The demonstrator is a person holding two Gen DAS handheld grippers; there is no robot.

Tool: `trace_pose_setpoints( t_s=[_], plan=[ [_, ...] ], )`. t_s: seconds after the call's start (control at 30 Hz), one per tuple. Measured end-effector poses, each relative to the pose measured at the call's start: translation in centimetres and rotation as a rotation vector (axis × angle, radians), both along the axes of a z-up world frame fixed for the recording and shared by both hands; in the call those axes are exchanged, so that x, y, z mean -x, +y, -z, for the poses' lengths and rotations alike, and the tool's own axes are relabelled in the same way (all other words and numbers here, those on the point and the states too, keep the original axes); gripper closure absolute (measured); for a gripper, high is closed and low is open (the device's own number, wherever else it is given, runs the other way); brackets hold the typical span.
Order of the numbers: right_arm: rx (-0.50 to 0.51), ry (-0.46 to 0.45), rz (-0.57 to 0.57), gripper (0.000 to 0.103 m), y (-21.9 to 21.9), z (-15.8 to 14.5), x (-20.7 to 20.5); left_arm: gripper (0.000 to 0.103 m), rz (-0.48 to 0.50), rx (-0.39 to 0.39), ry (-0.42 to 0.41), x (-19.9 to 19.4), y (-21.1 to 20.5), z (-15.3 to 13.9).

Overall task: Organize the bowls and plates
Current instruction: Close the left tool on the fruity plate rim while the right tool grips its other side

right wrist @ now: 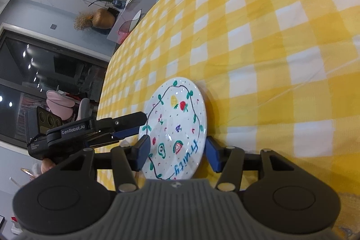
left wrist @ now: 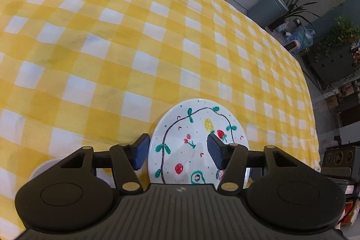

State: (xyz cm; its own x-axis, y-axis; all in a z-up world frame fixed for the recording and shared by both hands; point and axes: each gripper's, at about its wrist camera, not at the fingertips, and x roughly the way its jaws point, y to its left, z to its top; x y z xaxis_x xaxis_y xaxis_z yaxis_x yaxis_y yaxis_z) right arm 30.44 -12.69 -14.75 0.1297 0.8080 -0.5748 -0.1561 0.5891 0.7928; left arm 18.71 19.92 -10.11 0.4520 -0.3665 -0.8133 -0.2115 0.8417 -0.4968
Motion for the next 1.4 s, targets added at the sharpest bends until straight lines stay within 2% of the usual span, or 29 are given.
trace_pose_setpoints(
  t_s=[0.2, 0.37, 0.5, 0.7, 0.8, 0.87, 0.97, 1.07, 1.17, 1.33, 1.4],
  plan=[
    [0.008, 0.005, 0.056, 0.046, -2.7, -0.3, -0.6, 0.039, 0.048, 0.093, -0.029, -0.6, -1.0, 0.8],
    [-0.035, 0.048, 0.06, 0.052, -4.2, 0.4, -1.0, 0.039, -0.019, 0.247, -0.038, -0.3, 0.8, 2.2],
    [-0.048, 0.047, 0.059, 0.053, -4.6, 0.6, -1.0, 0.037, -0.047, 0.298, -0.044, -0.3, 1.5, 2.9],
    [-0.076, 0.051, 0.067, 0.053, -5.2, 1.0, -0.8, 0.028, -0.024, 0.307, -0.079, -0.4, 1.1, 3.1],
    [-0.075, 0.045, 0.068, 0.053, -5.3, 0.9, -0.6, 0.029, -0.016, 0.295, -0.083, -0.5, 0.8, 3.0],
    [-0.071, 0.052, 0.08, 0.054, -5.5, 0.9, -0.6, 0.037, -0.02, 0.294, -0.083, -0.3, 0.8, 3.0],
    [-0.057, 0.04, 0.083, 0.055, -5.5, 0.7, -0.4, 0.041, -0.053, 0.331, -0.08, -0.2, 1.3, 3.4],
    [-0.051, 0.032, 0.084, 0.058, -5.5, 0.6, -0.4, 0.052, -0.088, 0.364, -0.075, 0.2, 2.0, 4.0],
    [-0.062, 0.044, 0.089, 0.064, -5.9, 0.9, -0.5, 0.059, -0.113, 0.395, -0.071, 0.3, 2.5, 4.6],
    [-0.087, 0.061, 0.087, 0.067, -6.5, 1.3, -0.6, 0.058, -0.083, 0.342, -0.093, 0.2, 1.9, 4.2],
    [-0.104, 0.069, 0.093, 0.068, -6.8, 1.4, -0.5, 0.059, -0.09, 0.353, -0.093, 0.3, 2.2, 4.4]
  ],
)
